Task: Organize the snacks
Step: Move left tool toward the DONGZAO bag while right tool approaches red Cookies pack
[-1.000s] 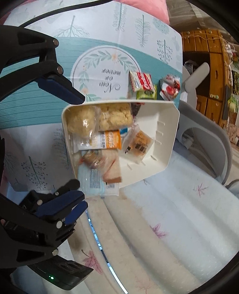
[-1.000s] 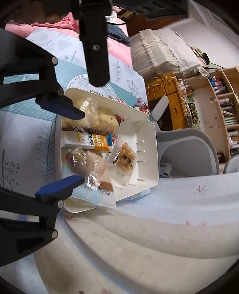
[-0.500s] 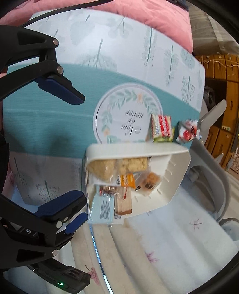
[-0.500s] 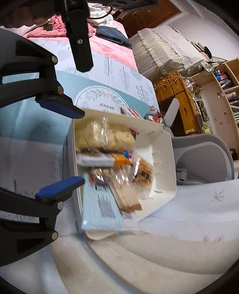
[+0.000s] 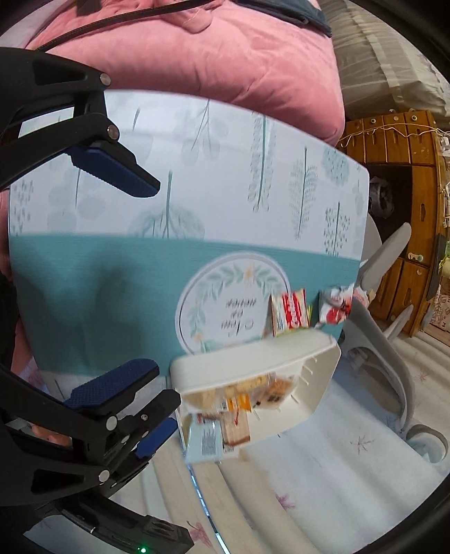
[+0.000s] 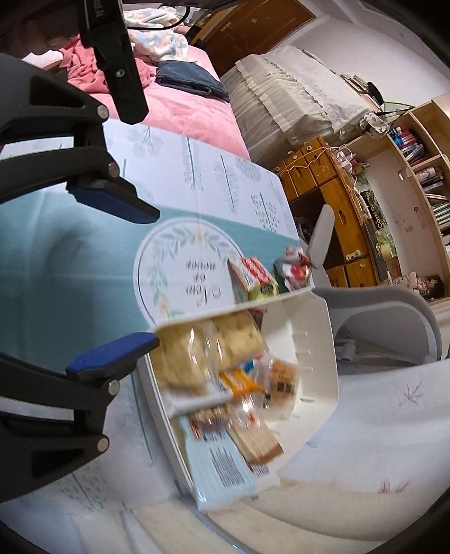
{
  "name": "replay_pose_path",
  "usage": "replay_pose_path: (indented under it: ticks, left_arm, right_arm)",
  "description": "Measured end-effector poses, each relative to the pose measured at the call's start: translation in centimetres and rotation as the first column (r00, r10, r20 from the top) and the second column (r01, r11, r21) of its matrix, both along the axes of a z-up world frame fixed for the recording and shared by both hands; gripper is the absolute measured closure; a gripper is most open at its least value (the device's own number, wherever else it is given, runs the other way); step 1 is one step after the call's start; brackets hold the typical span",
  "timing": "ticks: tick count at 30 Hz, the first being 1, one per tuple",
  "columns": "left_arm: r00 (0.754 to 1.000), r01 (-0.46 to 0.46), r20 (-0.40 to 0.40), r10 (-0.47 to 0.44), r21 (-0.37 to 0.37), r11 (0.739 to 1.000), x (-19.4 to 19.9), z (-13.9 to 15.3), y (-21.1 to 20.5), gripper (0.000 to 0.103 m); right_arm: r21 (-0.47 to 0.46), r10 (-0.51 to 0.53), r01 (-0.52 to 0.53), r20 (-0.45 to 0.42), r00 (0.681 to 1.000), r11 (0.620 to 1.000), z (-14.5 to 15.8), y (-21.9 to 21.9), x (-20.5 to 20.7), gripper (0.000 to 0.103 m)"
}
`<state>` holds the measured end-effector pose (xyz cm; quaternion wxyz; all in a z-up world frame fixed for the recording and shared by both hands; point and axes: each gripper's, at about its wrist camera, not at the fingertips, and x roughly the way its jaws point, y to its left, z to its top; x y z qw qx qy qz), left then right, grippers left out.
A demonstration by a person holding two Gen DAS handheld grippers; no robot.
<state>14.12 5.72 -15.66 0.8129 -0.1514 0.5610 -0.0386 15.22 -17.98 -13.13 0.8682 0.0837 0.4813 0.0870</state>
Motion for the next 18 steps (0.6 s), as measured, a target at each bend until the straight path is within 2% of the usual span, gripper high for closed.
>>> replay_pose_path:
  ticks: [8,15,18]
  left_arm:
    - [0.998,0.034,-0.046,-0.032,0.029,0.999,2.6,-0.3,4.4,0.009]
    - [0.994,0.078,-0.086,-0.07,0.093,0.993,7.6,0.7,6.2,0.009]
    - [0.992,0.089,-0.093,-0.081,0.088,0.992,10.1,1.0,6.3,0.009]
  right_arm:
    - [-0.056,-0.021,0.021,0.001,1.0,0.998,-0.4,4.4,-0.3,0.037]
    - [-0.119,-0.065,0.063,-0.011,0.998,0.991,-0.7,6.4,2.1,0.037]
    - [-0.137,-0.071,0.068,-0.016,0.997,0.988,-0.9,7.0,3.7,0.037]
